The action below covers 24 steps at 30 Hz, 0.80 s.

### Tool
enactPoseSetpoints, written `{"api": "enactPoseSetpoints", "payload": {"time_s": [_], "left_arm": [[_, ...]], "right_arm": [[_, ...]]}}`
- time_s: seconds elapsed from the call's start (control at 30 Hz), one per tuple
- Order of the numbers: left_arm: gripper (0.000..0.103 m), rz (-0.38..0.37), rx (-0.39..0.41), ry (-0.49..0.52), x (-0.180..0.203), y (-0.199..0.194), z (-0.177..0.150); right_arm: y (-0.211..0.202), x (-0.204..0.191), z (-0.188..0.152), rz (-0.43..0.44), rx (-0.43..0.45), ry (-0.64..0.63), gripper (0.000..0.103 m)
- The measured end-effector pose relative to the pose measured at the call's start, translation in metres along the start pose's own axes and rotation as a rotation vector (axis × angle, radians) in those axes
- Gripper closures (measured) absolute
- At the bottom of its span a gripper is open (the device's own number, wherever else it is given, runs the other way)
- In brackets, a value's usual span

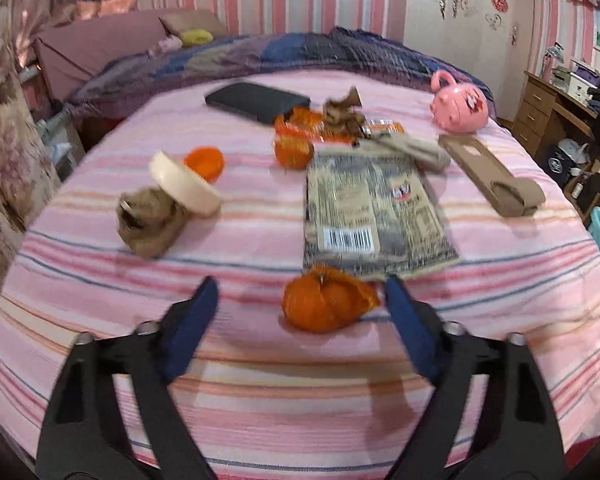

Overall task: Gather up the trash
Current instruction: 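Grasp the orange peel with the left gripper while the right gripper grasps the snack wrapper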

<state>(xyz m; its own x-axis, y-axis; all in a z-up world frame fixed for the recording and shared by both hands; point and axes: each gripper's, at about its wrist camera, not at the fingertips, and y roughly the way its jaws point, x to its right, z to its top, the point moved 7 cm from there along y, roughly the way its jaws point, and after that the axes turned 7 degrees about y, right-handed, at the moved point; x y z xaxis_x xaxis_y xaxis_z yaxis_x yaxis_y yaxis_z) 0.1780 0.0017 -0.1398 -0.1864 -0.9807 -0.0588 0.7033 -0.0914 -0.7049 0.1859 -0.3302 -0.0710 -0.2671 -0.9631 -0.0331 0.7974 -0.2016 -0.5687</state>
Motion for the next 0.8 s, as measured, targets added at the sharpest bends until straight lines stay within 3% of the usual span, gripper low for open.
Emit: {"api": "enactPoseSetpoints", "payload": {"time_s": [0.1, 0.17, 0.27, 0.37, 0.5, 0.8], "left_arm": [[0.047, -0.041, 0.001, 0.006, 0.004, 0.0, 0.0], [0.069, -0.081, 0.0, 0.022, 0.01, -0.002, 0.002], [0.077, -0.089, 0.015, 0.043, 0.012, -0.009, 0.006], [0.08, -0.095, 0.034, 0.032, 0.007, -0.017, 0.013], [0.08, 0.004, 0.064, 0.039, -0.009, -0.025, 0.023], [0.08, 0.088, 0.113, -0.079, -0.068, -0.037, 0.037]], "right_arm": [[0.001, -0.012, -0.001, 0.013, -0.005, -0.013, 0.013], [0.002, -0.022, -0.003, 0.026, -0.007, -0.025, 0.013], [0.002, -0.033, -0.005, 0.041, -0.01, -0.041, 0.013], [0.002, -0.049, -0.008, 0.073, -0.019, -0.052, 0.013], [0.0, -0.08, -0.014, 0.109, -0.021, -0.094, 0.013], [0.004, -0.154, -0.032, 0.214, -0.067, -0.132, 0.013]]}}
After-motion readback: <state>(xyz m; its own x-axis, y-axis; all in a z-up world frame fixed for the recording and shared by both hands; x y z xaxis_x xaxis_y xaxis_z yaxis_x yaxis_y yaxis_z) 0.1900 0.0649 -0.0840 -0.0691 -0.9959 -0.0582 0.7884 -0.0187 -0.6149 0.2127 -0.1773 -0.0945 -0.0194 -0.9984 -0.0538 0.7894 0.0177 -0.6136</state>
